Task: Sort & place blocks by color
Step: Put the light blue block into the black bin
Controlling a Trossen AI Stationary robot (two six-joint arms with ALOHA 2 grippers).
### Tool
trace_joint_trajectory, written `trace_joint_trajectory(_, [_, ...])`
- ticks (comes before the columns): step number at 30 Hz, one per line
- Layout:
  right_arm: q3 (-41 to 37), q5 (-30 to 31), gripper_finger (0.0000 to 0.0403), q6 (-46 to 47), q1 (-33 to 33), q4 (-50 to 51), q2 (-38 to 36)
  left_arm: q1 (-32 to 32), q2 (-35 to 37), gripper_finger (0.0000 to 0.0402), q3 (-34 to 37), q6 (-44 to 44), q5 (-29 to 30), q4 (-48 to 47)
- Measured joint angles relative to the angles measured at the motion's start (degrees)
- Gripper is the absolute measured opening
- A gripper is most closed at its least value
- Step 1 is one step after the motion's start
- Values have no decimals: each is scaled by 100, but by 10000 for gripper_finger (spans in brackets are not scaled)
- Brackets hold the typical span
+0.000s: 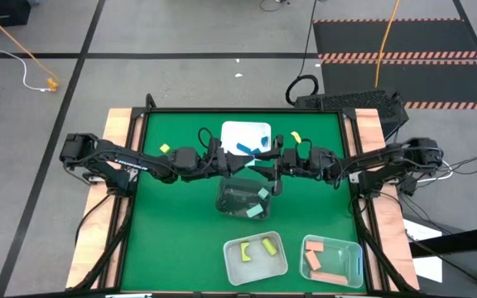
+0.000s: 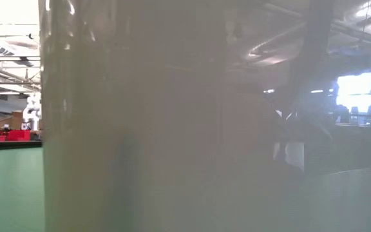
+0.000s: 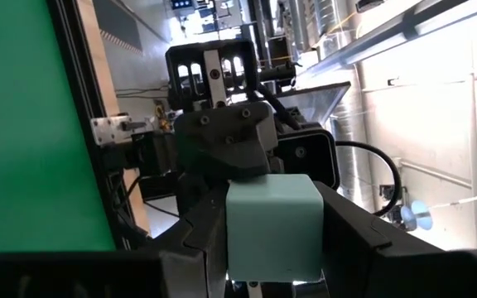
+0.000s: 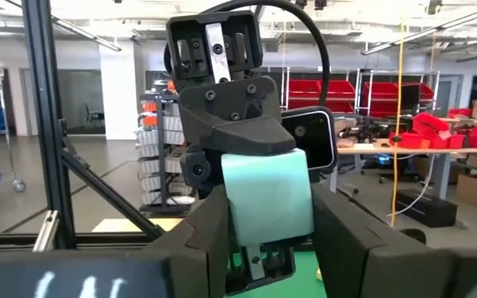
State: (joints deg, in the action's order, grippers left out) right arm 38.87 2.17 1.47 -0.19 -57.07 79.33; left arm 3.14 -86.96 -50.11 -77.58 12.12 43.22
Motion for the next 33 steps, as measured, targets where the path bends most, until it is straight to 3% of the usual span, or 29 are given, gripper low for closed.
trace_joint_trajectory(3, [0, -35, 115, 33, 0, 48, -7, 0, 0, 145, 0, 1, 35, -8])
trace_joint_trajectory(10, [4, -93, 115, 423, -4, 974, -382, -79, -11, 291, 0, 267, 51, -34])
trace_joint_trajectory(16, [7, -246, 115, 722, -28, 2443, -992, -219, -11, 360, 0, 579, -170, -20])
trace_joint_trajectory(23, [7, -397, 115, 1469, 87, 3428, -1155, -341, -11, 364, 0, 944, -506, -20])
trace_joint_trajectory(33, [7, -397, 115, 1712, 295, 3689, -302, -406, -11, 316, 0, 1635, -782, -17])
